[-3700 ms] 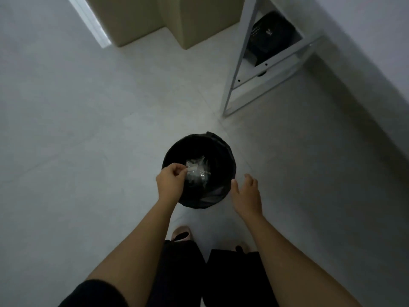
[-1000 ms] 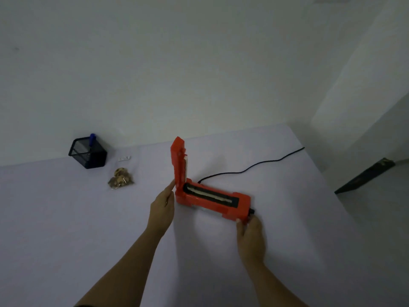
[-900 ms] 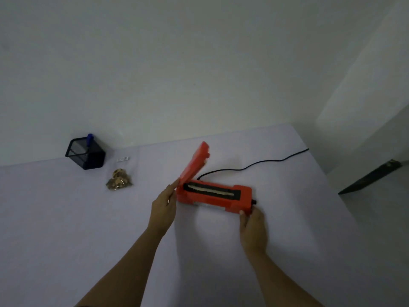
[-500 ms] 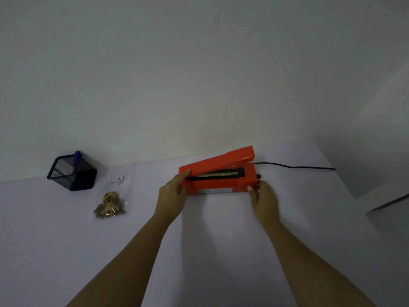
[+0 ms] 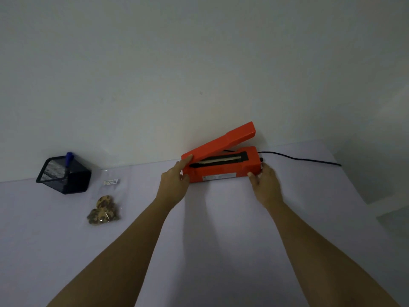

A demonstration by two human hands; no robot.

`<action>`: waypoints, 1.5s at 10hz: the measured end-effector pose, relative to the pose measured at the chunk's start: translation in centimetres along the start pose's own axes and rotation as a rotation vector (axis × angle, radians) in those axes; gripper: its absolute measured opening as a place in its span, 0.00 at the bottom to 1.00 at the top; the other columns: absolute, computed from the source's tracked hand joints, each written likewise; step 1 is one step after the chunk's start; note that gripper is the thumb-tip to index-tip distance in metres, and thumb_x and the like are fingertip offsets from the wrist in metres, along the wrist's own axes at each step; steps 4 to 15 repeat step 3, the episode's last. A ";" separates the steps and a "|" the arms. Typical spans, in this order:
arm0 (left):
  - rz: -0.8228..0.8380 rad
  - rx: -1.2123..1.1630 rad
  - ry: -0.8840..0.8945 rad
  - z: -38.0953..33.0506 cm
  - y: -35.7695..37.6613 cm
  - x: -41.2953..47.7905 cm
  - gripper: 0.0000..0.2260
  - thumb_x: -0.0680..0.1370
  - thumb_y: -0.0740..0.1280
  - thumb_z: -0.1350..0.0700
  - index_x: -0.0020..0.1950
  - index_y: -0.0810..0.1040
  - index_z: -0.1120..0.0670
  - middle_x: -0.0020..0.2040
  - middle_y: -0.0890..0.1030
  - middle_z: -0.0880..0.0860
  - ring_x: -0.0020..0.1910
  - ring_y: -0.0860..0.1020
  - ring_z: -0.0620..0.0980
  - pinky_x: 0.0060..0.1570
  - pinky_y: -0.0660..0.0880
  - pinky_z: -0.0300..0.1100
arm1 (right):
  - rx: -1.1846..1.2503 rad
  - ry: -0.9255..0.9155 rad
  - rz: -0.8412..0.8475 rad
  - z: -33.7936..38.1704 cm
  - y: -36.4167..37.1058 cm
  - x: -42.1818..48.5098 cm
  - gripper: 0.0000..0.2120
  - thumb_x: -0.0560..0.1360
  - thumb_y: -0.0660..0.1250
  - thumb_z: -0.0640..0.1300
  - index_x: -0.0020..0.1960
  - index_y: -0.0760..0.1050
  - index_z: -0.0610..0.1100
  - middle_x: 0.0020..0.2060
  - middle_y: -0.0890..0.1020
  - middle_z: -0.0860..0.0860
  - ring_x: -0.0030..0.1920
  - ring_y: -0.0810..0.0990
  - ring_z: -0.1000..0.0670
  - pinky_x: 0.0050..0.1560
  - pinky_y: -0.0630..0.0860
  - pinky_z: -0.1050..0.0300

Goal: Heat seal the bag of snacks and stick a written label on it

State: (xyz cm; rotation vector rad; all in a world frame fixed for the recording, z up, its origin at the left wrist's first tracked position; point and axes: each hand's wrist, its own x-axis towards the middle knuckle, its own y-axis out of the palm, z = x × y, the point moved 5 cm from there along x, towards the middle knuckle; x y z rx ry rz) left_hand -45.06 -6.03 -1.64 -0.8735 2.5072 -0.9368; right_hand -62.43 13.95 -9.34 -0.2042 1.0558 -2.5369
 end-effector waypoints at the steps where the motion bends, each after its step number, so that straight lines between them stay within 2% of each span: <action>1: 0.005 0.020 0.025 -0.5 -0.3 -0.8 0.26 0.77 0.59 0.66 0.72 0.62 0.47 0.50 0.79 0.59 0.38 0.75 0.52 0.46 0.73 0.43 | 0.006 0.048 -0.013 0.7 -0.6 -1.7 0.26 0.76 0.64 0.47 0.69 0.61 0.35 0.63 0.70 0.36 0.60 0.73 0.38 0.56 0.73 0.48; 2: 0.010 0.047 0.016 -0.3 -0.9 -2.8 0.25 0.77 0.60 0.65 0.73 0.62 0.51 0.61 0.77 0.60 0.53 0.77 0.58 0.56 0.73 0.46 | -0.052 0.066 -0.086 2.0 -1.2 -5.4 0.23 0.76 0.63 0.47 0.65 0.65 0.35 0.60 0.71 0.37 0.55 0.76 0.39 0.51 0.75 0.48; 3: 0.099 0.118 -0.002 0.3 -1.2 -4.6 0.24 0.78 0.60 0.62 0.73 0.61 0.53 0.67 0.73 0.59 0.63 0.73 0.58 0.64 0.69 0.48 | -0.058 0.016 -0.048 3.5 -0.9 -7.9 0.20 0.77 0.62 0.48 0.62 0.67 0.36 0.58 0.73 0.39 0.54 0.77 0.41 0.50 0.76 0.49; 15: 0.099 0.118 -0.002 0.3 -1.2 -4.6 0.24 0.78 0.60 0.62 0.73 0.61 0.53 0.67 0.73 0.59 0.63 0.73 0.58 0.64 0.69 0.48 | -0.058 0.016 -0.048 3.5 -0.9 -7.9 0.20 0.77 0.62 0.48 0.62 0.67 0.36 0.58 0.73 0.39 0.54 0.77 0.41 0.50 0.76 0.49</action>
